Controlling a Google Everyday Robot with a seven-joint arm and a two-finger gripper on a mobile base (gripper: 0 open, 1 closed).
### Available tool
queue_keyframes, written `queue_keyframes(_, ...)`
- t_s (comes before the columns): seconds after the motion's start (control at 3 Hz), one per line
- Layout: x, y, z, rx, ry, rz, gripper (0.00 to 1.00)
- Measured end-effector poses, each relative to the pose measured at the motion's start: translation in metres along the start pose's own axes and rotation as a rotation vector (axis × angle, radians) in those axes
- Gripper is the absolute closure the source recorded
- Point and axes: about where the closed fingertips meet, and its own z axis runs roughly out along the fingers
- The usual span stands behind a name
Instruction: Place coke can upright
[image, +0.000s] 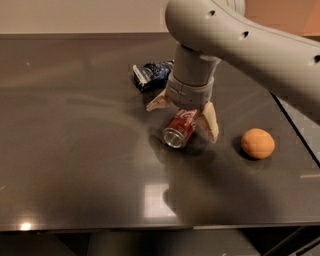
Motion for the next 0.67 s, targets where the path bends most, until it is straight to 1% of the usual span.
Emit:
queue_keyframes(0.33, 0.0034, 0.0030, 0.0058, -0.027, 0.017, -0.026, 0.00)
queue_keyframes(0.67, 0.0055, 0.0055, 0.0098, -0.048, 0.019, -0.044, 0.18)
